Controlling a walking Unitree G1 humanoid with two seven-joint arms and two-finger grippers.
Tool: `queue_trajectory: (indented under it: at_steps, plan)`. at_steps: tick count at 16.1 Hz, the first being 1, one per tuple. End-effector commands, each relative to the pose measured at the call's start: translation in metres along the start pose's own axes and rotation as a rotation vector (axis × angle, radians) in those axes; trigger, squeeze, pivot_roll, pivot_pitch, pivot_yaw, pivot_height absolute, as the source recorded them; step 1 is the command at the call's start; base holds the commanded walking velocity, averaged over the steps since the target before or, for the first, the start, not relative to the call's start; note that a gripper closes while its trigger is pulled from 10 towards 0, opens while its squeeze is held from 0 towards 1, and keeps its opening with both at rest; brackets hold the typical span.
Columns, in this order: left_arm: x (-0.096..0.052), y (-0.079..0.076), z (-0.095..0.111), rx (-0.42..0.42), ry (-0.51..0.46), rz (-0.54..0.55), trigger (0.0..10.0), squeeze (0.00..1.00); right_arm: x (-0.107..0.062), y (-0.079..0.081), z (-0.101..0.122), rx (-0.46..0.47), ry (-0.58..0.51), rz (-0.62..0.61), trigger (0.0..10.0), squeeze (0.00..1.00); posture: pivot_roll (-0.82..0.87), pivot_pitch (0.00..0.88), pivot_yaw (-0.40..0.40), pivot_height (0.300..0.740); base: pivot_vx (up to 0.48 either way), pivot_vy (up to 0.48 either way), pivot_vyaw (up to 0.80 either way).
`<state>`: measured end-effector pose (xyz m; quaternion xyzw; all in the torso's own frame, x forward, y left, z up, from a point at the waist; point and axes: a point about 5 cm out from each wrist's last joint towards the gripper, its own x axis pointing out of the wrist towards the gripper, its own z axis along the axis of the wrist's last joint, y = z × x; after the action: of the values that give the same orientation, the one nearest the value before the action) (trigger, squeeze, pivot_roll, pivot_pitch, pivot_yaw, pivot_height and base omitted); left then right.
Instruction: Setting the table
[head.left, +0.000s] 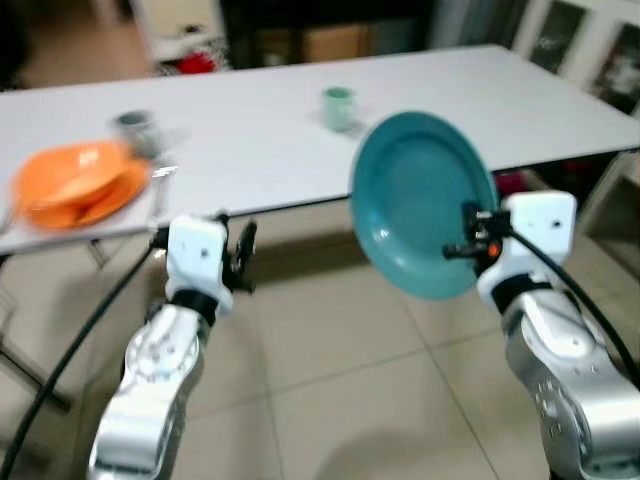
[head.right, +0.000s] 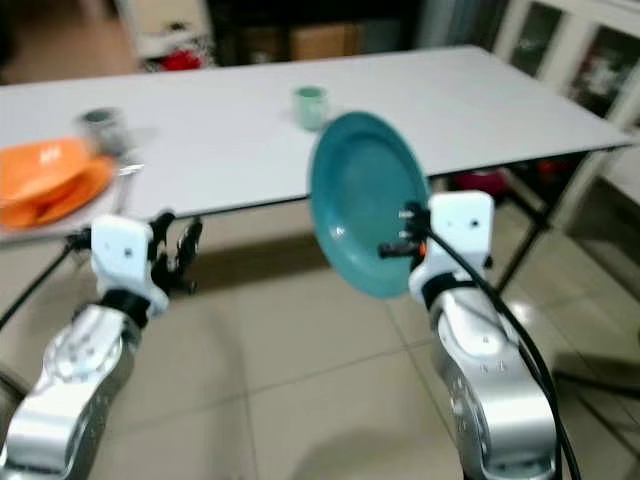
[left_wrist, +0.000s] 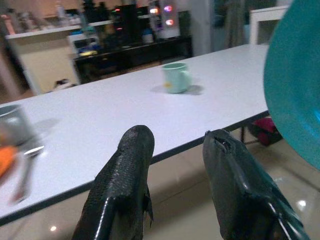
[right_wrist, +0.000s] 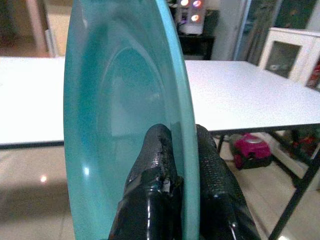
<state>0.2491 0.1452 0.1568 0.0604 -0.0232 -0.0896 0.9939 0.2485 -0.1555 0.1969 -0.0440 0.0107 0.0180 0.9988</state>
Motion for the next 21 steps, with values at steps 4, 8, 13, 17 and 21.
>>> queue_trajectory:
  at_steps: [4, 8, 13, 17, 21]
  plan:
    - [-0.001, 0.007, 0.002, 0.007, -0.008, 0.089, 10.0, 0.0, 0.004, 0.001, -0.006, -0.057, 0.018, 0.008, 10.0, 0.0, -0.04, 0.0, 0.028, 0.74, 0.4, 0.0, 0.0]
    - [-0.004, 0.008, -0.007, 0.0, 0.008, 0.07, 10.0, 0.0, -0.008, -0.013, -0.024, -0.045, 0.025, -0.006, 10.0, 0.0, -0.05, 0.0, 0.046, 0.74, 0.379, 0.0, 0.0]
    - [-0.008, 0.015, -0.013, -0.024, -0.02, 0.099, 10.0, 0.0, -0.015, -0.009, -0.031, -0.018, -0.057, 0.037, 10.0, 0.0, -0.05, 0.0, 0.051, 0.74, 0.349, 0.0, 0.0]
    - [-0.004, 0.01, -0.012, -0.005, -0.041, 0.046, 10.0, 0.0, -0.012, -0.014, -0.023, 0.001, -0.116, 0.031, 10.0, 0.0, -0.07, 0.0, 0.064, 0.74, 0.34, 0.0, 0.0]
    - [0.004, 0.003, -0.008, 0.001, -0.078, -0.007, 10.0, 0.0, -0.013, -0.014, -0.003, 0.008, -0.233, 0.096, 10.0, 0.0, -0.08, 0.0, 0.075, 0.74, 0.34, 0.0, 0.0]
